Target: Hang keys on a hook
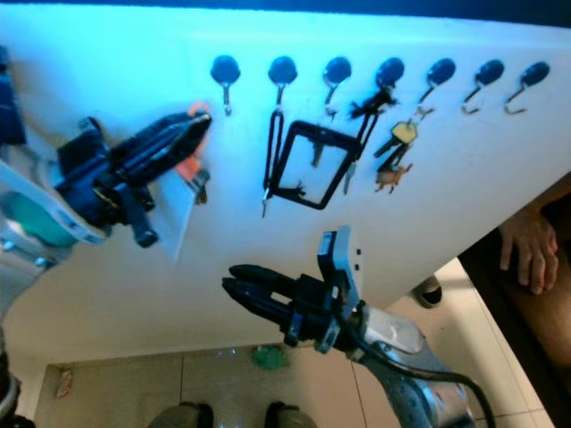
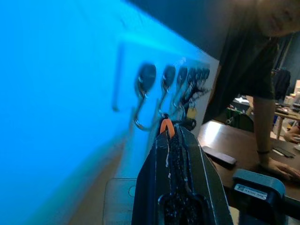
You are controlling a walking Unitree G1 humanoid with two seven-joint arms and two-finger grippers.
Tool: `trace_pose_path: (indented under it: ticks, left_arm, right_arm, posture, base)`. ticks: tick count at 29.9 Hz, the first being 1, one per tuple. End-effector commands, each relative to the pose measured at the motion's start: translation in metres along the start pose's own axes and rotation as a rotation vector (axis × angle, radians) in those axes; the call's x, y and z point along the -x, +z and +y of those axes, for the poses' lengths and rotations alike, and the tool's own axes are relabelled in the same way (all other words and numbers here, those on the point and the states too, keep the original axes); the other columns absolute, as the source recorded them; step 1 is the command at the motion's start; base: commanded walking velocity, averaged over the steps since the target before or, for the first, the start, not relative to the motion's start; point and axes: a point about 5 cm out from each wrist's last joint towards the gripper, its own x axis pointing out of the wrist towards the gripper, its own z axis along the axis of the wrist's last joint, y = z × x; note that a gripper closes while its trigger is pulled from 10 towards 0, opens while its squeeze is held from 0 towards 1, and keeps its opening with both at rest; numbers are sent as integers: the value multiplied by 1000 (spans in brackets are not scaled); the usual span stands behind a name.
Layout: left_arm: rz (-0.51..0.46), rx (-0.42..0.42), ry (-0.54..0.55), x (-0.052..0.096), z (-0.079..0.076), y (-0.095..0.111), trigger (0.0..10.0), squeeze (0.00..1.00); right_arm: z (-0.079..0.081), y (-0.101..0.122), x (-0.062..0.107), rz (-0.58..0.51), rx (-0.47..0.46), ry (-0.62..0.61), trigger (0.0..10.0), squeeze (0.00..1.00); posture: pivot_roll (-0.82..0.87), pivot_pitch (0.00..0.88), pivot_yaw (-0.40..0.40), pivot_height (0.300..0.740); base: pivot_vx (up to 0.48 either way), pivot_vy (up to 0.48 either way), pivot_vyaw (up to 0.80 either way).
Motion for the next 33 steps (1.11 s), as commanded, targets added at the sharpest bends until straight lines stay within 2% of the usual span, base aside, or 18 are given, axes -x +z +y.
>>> trace_pose_path:
  ticks: [1, 7, 15, 28, 30, 31, 32, 33]
  left_arm:
    - [13, -2, 12, -3, 0, -5, 10000, 0]
    - [-47, 7, 16, -16, 4, 4, 10000, 0]
    - [-65, 0, 12, -13, 5, 11, 10000, 0]
    - [-41, 22, 44, -11, 10, 5, 10000, 0]
    - [-37, 54, 61, -9, 14, 1, 10000, 0]
    - [-39, 122, 70, -5, 19, -5, 10000, 0]
    - [-39, 122, 70, -5, 19, -5, 10000, 0]
    - [-45, 176, 70, -2, 23, -9, 10000, 0]
  right_arm:
    - [0, -2, 1, 6, -2, 3, 10000, 0]
    - [1, -3, 0, 10, 0, 2, 10000, 0]
    - [1, -5, 0, 8, -2, 1, 10000, 0]
    - [1, -5, -1, 6, -2, 2, 10000, 0]
    - [2, -5, -1, 6, -2, 0, 10000, 0]
    - [2, -5, 0, 6, -2, -2, 10000, 0]
    - [2, -5, 0, 6, -2, -2, 10000, 0]
    - [2, -5, 0, 6, -1, -2, 10000, 0]
  posture:
    - [56, 82, 31, 740]
    - [51, 83, 36, 740]
    - [57, 86, 39, 740]
    - [55, 89, 42, 740]
    - [54, 89, 42, 740]
    - [54, 91, 42, 740]
    - [54, 91, 42, 740]
    - [54, 91, 42, 740]
  base:
    - [0, 0, 0]
    - [0, 0, 0]
    - [0, 0, 0]
    - [0, 0, 0]
    - [0, 0, 0]
    - [0, 0, 0]
    - [0, 0, 0]
    - [0, 0, 0]
